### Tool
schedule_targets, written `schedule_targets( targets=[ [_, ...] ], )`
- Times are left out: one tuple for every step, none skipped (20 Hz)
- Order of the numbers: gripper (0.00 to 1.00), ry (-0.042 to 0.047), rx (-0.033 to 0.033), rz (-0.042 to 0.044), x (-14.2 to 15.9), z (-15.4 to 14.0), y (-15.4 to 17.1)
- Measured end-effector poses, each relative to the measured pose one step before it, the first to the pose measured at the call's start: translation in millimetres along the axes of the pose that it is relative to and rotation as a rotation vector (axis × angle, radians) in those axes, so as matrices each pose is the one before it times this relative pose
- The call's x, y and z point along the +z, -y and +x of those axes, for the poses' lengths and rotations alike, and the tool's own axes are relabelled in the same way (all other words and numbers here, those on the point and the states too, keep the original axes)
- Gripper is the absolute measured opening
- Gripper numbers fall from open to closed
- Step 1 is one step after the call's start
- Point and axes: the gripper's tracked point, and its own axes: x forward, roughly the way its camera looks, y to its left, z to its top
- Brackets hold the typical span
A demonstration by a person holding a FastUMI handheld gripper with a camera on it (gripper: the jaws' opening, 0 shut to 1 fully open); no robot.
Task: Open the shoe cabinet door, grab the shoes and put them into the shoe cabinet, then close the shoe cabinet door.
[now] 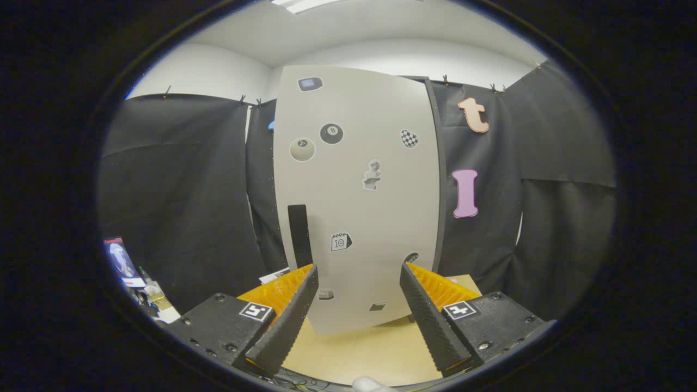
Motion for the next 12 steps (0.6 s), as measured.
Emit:
schedule_targets(
  targets=[
    [0.99,0.00322,-0.0156,-0.00353,3.26,-8.18,1.88],
    [0.99,0.00118,-0.01894,-0.0081,3.15,-7.22,2.47],
    [0.99,-0.00451,-0.02753,-0.00824,-0.44,-10.1,4.98],
    [0.99,0.00565,-0.02228,-0.00591,0.94,-9.29,3.4],
    [0.99,0.00535,-0.02113,-0.00602,1.96,-9.11,1.21],
    [0.99,-0.0055,-0.02872,-0.00468,-1.89,-9.75,4.22],
    [0.99,0.00313,-0.01955,-0.00093,-1.07,-9.91,3.16],
    [0.99,0.00939,-0.01528,-0.00148,0.63,-7.29,0.81],
    [0.99,-0.00218,-0.01807,0.00049,-1.82,-7.23,3.0],
    [0.99,-0.00604,-0.01344,0.00484,-2.79,-7.2,1.74],
    [0.99,0.00284,-0.00784,0.01088,-0.88,-6.89,-0.25],
    [0.99,0.00525,-0.00737,0.01022,0.76,-6.78,-0.13]
  ],
)
